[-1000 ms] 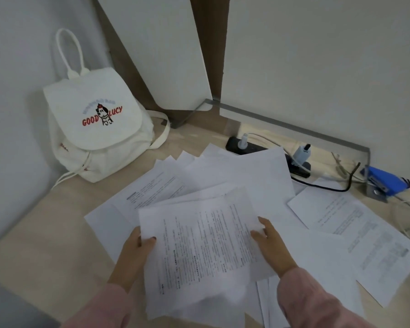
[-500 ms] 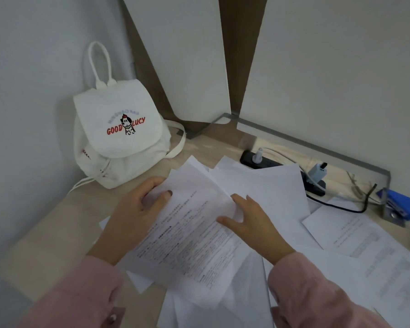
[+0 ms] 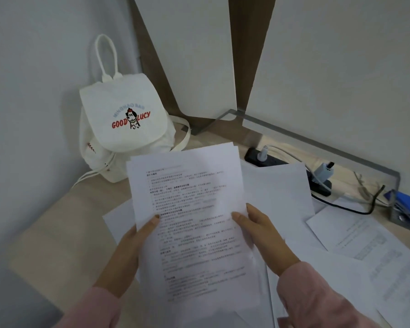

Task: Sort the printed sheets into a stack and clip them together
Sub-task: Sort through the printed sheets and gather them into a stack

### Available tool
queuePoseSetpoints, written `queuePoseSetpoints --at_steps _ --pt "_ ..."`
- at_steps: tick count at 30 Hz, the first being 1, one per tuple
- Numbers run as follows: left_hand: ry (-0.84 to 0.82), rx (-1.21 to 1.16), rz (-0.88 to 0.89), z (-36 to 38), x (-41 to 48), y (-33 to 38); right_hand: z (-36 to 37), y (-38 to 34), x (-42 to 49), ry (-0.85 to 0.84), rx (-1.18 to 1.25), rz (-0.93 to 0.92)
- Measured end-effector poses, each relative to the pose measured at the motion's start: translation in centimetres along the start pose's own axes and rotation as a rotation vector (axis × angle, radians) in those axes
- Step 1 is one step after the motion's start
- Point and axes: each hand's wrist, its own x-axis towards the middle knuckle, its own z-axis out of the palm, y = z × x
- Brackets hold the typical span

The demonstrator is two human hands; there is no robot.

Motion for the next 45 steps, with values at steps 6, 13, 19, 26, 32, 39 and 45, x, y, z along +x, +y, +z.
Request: queuePoseSetpoints --at_steps 6,13,19,26,32,39,45 --pt "0.155 0.089 -0.065 -2.0 0.1 -2.0 0.7 3.5 3.2 0.136 -0.074 0.069" --pt "0.349 0.176 -0.096 -4.8 0.9 -3.1 1.1 7.5 6.4 0.278 -0.820 0.196" --pt "0.369 0.200 -0.147 -5.1 1.6 -3.9 2.4 7.9 7.0 0.334 -1.058 0.105" --pt "0.360 0.220 -0.158 -5.3 1.8 -4.3 1.1 7.3 7.8 0.265 -1.133 0.118" --pt "0.361 0.173 -0.139 -5.1 0.9 -4.2 0.7 7.0 7.5 0.244 -0.865 0.120" --pt "0.305 0.074 -0.085 -3.5 -0.9 -3.8 -3.6 5.0 3.6 0.457 -0.515 -0.093" --pt "0.199 0.112 -0.065 -1.1 -2.0 -4.5 -9.6 3.2 -2.5 0.646 0.142 -0.139"
